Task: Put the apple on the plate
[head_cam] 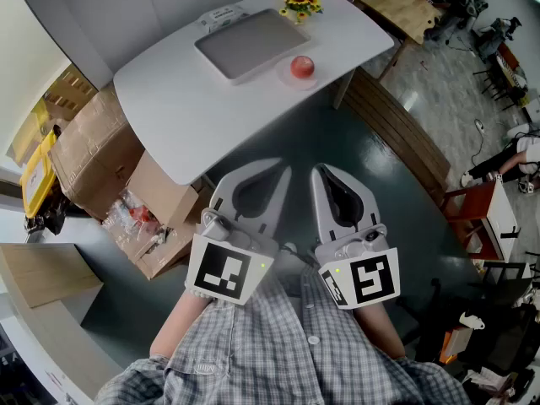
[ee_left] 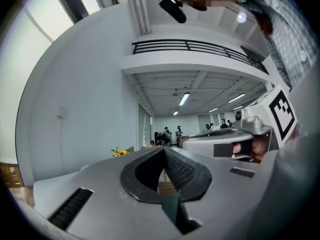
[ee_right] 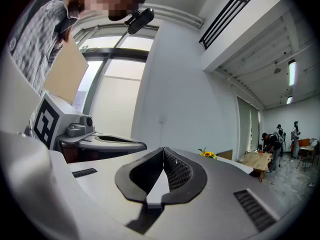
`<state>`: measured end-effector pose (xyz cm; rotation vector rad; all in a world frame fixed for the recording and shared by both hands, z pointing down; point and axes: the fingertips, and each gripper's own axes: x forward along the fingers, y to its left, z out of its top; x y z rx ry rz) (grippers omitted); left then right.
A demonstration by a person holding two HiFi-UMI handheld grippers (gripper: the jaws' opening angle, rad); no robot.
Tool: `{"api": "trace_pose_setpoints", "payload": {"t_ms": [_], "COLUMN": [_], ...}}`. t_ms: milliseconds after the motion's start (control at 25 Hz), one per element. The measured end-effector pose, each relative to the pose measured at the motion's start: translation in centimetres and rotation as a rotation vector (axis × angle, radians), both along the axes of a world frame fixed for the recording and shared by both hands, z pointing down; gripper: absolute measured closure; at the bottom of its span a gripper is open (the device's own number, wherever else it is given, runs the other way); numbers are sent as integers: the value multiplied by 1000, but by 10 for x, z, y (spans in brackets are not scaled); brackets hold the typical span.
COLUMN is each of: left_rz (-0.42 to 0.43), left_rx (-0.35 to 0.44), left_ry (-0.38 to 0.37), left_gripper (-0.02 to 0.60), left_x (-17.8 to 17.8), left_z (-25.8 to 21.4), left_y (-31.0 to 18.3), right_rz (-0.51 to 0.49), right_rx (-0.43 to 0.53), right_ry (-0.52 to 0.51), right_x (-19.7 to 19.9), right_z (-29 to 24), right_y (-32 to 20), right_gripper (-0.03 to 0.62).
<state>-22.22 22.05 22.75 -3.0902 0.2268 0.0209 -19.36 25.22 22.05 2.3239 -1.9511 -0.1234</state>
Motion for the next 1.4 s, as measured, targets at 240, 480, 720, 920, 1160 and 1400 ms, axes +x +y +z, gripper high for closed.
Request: {"api": "trace_pose_setpoints", "payload": {"t_ms": [240, 480, 720, 920, 1160, 1400], "left_rz": [4, 11, 28, 50, 60, 64], "left_rx": [1, -3, -10, -1, 6, -66], "left_ry": [2, -4, -6, -10, -9, -5], "left_gripper": [574, 574, 574, 574, 574, 574], "left_x": [-2, -4, -7, -12, -23, -28], "left_z": [1, 3, 5, 6, 9, 11], "left_y": [0, 0, 0, -2, -7, -14], "right_rz": [3, 7, 31, 56, 72, 115], "right_rx": [-1, -16, -5, 1, 11, 17], "right_ry": [2, 50, 22, 10, 18, 28], "right_x": [-3, -9, -10, -13, -25, -23], "right_z": [2, 3, 5, 6, 8, 8], "right_y": [0, -1, 0, -1, -5, 2], "right_gripper": [572, 572, 572, 572, 572, 572]}}
